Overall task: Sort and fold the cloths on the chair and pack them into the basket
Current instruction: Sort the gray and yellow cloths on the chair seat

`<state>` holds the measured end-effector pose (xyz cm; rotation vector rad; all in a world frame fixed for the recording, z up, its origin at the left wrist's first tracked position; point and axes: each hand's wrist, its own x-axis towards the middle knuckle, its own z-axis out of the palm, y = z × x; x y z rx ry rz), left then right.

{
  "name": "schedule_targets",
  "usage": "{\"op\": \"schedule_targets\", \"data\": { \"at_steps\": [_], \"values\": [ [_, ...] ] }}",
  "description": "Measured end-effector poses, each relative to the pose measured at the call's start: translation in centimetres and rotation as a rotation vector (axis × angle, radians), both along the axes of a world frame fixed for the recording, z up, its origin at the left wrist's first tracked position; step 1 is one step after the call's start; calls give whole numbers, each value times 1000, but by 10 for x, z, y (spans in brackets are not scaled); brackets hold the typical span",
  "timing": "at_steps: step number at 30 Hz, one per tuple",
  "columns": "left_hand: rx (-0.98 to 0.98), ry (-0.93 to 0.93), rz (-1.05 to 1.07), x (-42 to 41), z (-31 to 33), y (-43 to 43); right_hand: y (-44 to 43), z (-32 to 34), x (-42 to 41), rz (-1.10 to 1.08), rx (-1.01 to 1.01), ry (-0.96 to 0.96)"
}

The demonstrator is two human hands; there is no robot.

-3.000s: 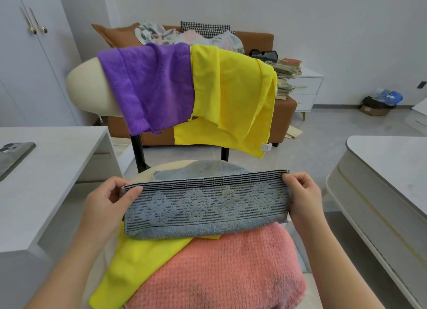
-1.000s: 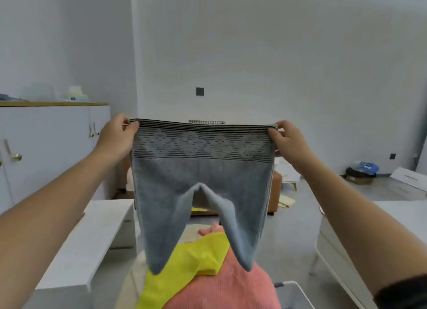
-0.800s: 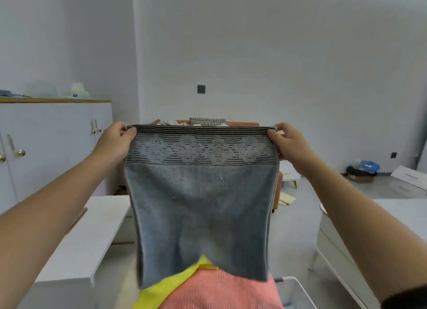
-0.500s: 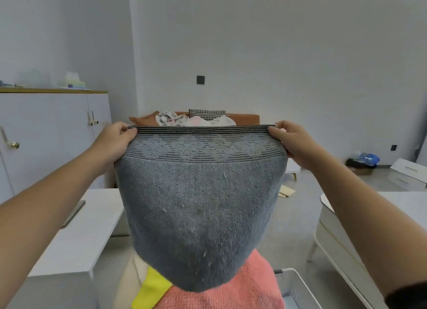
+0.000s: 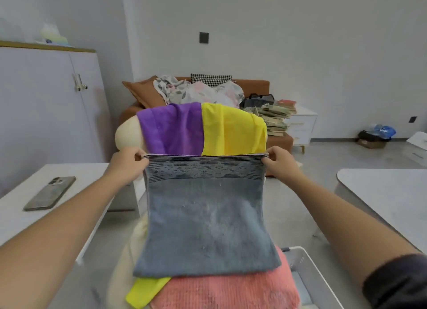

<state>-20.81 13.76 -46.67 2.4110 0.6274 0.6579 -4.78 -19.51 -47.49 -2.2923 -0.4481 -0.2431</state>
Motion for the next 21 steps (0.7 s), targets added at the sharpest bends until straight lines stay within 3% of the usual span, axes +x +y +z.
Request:
{"op": "schedule_targets", "data": {
  "at_steps": [6,9,15,21],
  "values": [
    [43,-173,-99,-63,-66,-24,-30,-58,-49,77,68,-95],
    [103,-155,-172,-90,-103,-30,-53,-90,-78,163,-82,-175],
    [429,-99,-279,-121,-150,-40,-78,-137,-110,183,-352,-271],
    [657,-7,-261,-133,-179,-40,-83,-161,-124,227,-395,-433]
  ]
}}
